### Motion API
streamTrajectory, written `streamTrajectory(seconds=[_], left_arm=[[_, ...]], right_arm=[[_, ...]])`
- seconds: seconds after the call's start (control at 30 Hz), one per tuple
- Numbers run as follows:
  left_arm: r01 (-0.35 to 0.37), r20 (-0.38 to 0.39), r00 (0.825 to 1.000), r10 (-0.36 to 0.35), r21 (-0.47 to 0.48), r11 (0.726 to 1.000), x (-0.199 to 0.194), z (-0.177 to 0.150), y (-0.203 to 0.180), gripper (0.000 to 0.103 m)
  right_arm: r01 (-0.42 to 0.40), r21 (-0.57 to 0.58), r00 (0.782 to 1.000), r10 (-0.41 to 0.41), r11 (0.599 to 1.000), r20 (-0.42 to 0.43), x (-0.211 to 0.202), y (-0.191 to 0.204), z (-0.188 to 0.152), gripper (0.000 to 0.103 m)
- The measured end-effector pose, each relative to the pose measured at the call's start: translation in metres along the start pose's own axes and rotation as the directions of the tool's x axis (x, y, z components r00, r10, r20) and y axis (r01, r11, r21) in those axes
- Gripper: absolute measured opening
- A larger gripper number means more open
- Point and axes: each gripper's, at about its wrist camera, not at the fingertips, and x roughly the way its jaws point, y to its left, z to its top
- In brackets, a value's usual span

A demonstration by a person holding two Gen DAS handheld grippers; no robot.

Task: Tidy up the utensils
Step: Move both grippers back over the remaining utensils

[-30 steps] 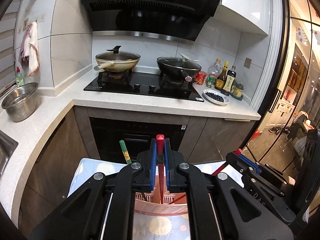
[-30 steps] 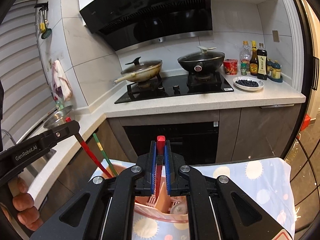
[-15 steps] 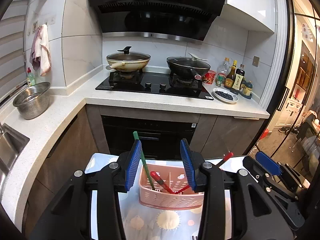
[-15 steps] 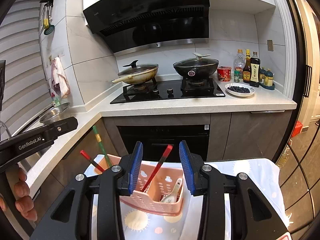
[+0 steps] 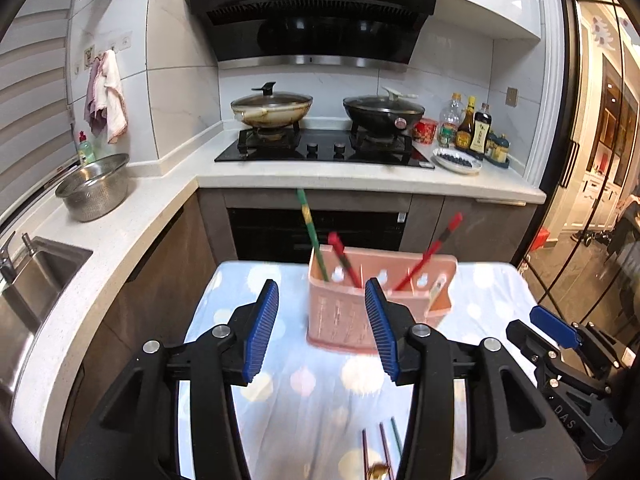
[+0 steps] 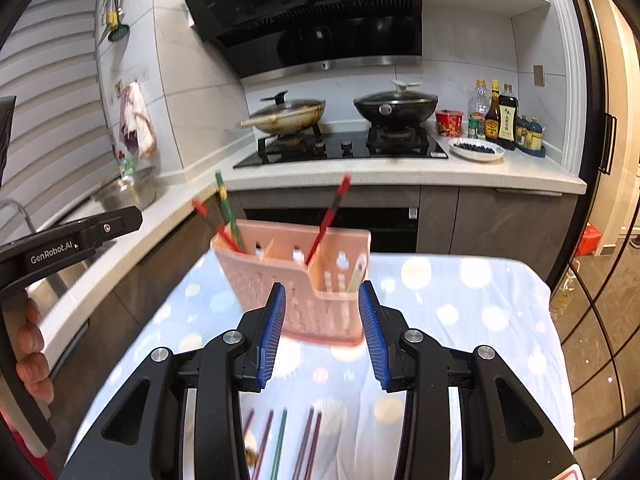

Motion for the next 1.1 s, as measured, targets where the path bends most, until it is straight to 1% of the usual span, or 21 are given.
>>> streamTrajectory(seconds=[0.17, 0.27, 0.43, 0.53, 0.7, 0.83, 0.9, 0.97, 1.1], left_arm=[[-0.012, -0.072, 0.997, 0.013, 0.012, 1.0, -0.007, -0.053, 0.0, 0.043], [-0.027, -0.133, 0.991, 0.028, 0.015, 1.0, -0.008, -0.089, -0.001, 0.043], [-0.035, -0.224, 0.974, 0.038, 0.015, 0.999, -0.011, -0.147, -0.001, 0.043], [-0.023, -0.271, 0.962, 0.027, 0.019, 1.0, -0.015, -0.179, -0.001, 0.043], [0.003, -0.326, 0.945, 0.005, 0.024, 1.0, -0.029, -0.224, -0.008, 0.043], [0.032, -0.36, 0.933, -0.024, 0.015, 0.999, -0.041, -0.251, -0.014, 0.043], [0.053, -0.372, 0.927, -0.047, 0.008, 0.999, -0.046, -0.261, -0.018, 0.043], [0.066, -0.381, 0.923, -0.056, 0.015, 0.998, -0.05, -0.267, -0.023, 0.043], [0.081, -0.383, 0.921, -0.07, 0.012, 0.997, -0.054, -0.271, -0.028, 0.043]], right_arm=[[0.021, -0.013, 0.998, -0.022, 1.0, -0.067, -0.017, 0.003, -0.052, 0.037], [0.03, -0.016, 0.994, -0.031, 0.999, -0.106, -0.027, 0.003, -0.083, 0.038], [0.037, -0.006, 0.986, -0.037, 0.999, -0.165, -0.045, 0.004, -0.136, 0.038], [0.053, -0.023, 0.98, -0.057, 0.998, -0.189, -0.056, 0.01, -0.163, 0.038], [0.043, 0.005, 0.967, -0.04, 0.999, -0.252, -0.067, 0.012, -0.206, 0.038], [0.037, 0.029, 0.955, -0.027, 0.999, -0.295, -0.072, 0.012, -0.232, 0.037], [0.031, 0.043, 0.95, -0.016, 0.999, -0.312, -0.072, 0.011, -0.241, 0.036], [0.022, 0.046, 0.947, -0.006, 0.999, -0.32, -0.073, 0.013, -0.244, 0.035], [0.001, 0.036, 0.945, 0.011, 0.999, -0.326, -0.073, 0.02, -0.247, 0.033]])
